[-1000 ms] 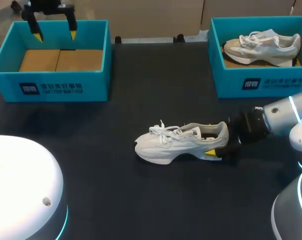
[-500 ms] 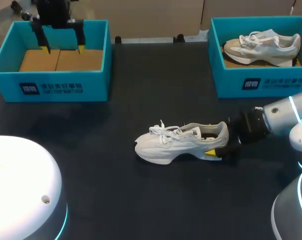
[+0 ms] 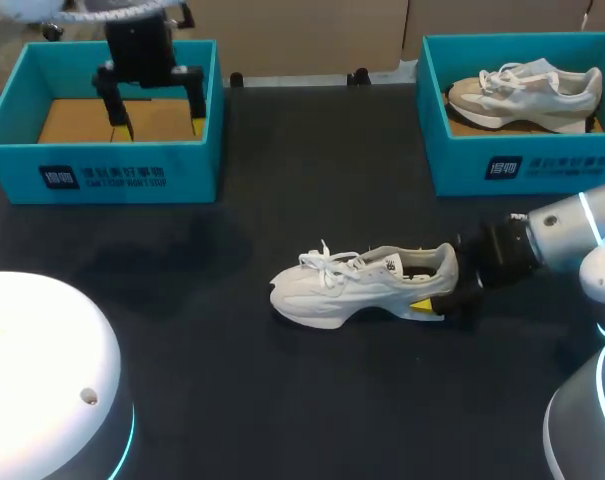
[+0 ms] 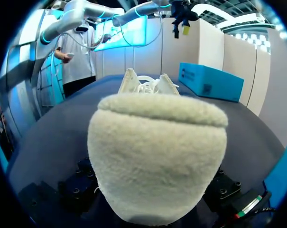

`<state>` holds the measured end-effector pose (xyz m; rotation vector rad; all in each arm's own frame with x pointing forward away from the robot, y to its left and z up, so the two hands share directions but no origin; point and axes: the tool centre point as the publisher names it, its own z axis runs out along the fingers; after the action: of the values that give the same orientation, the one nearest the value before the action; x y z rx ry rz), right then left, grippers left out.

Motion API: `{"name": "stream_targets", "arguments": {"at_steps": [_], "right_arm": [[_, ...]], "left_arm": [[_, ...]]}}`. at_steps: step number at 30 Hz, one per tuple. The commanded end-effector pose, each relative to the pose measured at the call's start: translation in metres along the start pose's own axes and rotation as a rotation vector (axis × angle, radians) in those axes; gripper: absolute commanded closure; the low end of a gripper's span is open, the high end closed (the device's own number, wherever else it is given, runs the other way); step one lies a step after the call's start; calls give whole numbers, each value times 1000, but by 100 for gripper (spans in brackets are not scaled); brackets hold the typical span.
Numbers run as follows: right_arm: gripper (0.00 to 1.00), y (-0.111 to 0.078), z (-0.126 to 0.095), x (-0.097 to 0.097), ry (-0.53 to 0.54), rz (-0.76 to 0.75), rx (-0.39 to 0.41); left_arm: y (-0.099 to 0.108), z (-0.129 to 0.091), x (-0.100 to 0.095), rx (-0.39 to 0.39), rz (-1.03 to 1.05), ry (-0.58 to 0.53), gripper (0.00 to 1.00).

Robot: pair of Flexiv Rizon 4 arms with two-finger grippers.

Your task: Take the shoe out of the shoebox, open the shoe tongue, remove and reinsert the insole, then place the shoe into the shoebox

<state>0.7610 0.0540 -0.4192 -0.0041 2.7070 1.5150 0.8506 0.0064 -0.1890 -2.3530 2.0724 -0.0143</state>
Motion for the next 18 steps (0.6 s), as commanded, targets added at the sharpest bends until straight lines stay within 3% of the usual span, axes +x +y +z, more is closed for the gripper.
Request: {"name": "stream_targets", "arguments": {"at_steps": [1, 10, 18], "right_arm": [[100, -1, 8, 3, -1, 0, 4], [100, -1, 8, 3, -1, 0, 4], [100, -1, 8, 3, -1, 0, 4]], "left_arm": [[29, 10, 13, 23, -4, -13, 0], [63, 14, 37, 32, 5, -32, 0], [89, 22, 77, 29, 34, -36, 0]]}}
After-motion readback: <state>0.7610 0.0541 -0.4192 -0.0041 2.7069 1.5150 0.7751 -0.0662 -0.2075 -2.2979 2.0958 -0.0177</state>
